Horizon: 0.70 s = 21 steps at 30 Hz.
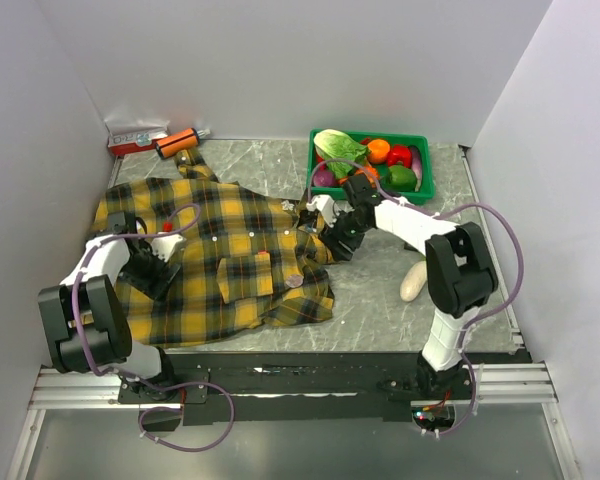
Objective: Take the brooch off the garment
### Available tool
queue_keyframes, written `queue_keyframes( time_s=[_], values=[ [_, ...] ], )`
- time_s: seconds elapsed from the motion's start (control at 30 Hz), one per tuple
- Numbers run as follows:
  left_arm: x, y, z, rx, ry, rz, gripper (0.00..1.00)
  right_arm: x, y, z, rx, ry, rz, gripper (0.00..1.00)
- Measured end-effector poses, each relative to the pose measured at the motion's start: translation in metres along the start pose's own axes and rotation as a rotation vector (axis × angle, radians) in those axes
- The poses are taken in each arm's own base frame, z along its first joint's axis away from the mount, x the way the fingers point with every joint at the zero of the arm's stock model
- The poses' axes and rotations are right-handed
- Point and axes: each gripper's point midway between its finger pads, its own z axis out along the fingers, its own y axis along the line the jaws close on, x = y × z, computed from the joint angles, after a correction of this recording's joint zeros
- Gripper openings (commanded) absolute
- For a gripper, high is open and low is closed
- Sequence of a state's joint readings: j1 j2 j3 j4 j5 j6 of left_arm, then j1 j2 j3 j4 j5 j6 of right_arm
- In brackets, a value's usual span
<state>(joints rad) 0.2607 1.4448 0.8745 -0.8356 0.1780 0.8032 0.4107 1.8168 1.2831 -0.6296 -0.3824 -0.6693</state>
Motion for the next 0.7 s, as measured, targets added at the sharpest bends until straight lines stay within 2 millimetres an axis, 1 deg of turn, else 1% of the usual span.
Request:
queue_keyframes(
  time_s=[0.03, 0.07, 0.13, 0.17, 0.2, 0.3, 0.4, 0.47, 0.57, 0.6, 0.63, 0.67, 0.7],
  values=[
    [0.000, 0.000, 0.001, -0.003, -0.001, 0.000, 0.80, -0.001, -0.001, 0.004, -0.002, 0.003, -0.007, 0.59],
    [0.000, 0.001, 0.002, -0.008, -0.004, 0.000, 0.80, -0.002, -0.002, 0.006, -0.001, 0.003, -0.014, 0.42],
    [-0.003, 0.005, 0.004, -0.023, -0.016, 0.000, 0.79, -0.002, -0.004, 0.012, 0.001, 0.006, -0.032, 0.22],
    [-0.004, 0.006, 0.006, -0.027, -0.020, -0.003, 0.79, -0.002, -0.006, 0.015, 0.008, 0.012, -0.034, 0.06],
    [-0.004, 0.007, 0.007, -0.028, -0.021, -0.007, 0.78, -0.003, -0.008, 0.017, 0.016, 0.020, -0.033, 0.01],
    [-0.005, 0.008, 0.014, -0.020, -0.016, -0.026, 0.78, -0.005, -0.027, 0.022, 0.073, 0.047, -0.027, 0.00],
    [-0.006, 0.009, 0.018, -0.008, -0.010, -0.039, 0.78, 0.004, -0.042, 0.018, 0.116, 0.068, -0.013, 0.00],
    [-0.009, 0.012, 0.017, -0.015, -0.017, -0.038, 0.78, 0.019, -0.057, 0.009, 0.160, 0.075, -0.003, 0.00],
    [-0.016, 0.017, 0.014, -0.031, -0.037, -0.040, 0.78, 0.051, -0.076, -0.009, 0.223, 0.109, 0.016, 0.00],
    [-0.018, 0.018, 0.014, -0.032, -0.043, -0.039, 0.78, 0.063, -0.081, -0.016, 0.248, 0.127, 0.020, 0.02],
    [-0.019, 0.019, 0.014, -0.033, -0.048, -0.044, 0.78, 0.073, -0.086, -0.023, 0.268, 0.147, 0.023, 0.09],
    [-0.021, 0.020, 0.014, -0.030, -0.052, -0.047, 0.78, 0.081, -0.091, -0.029, 0.291, 0.163, 0.030, 0.28],
    [-0.024, 0.021, 0.014, -0.027, -0.056, -0.051, 0.78, 0.087, -0.095, -0.034, 0.305, 0.175, 0.038, 0.33]
  ],
)
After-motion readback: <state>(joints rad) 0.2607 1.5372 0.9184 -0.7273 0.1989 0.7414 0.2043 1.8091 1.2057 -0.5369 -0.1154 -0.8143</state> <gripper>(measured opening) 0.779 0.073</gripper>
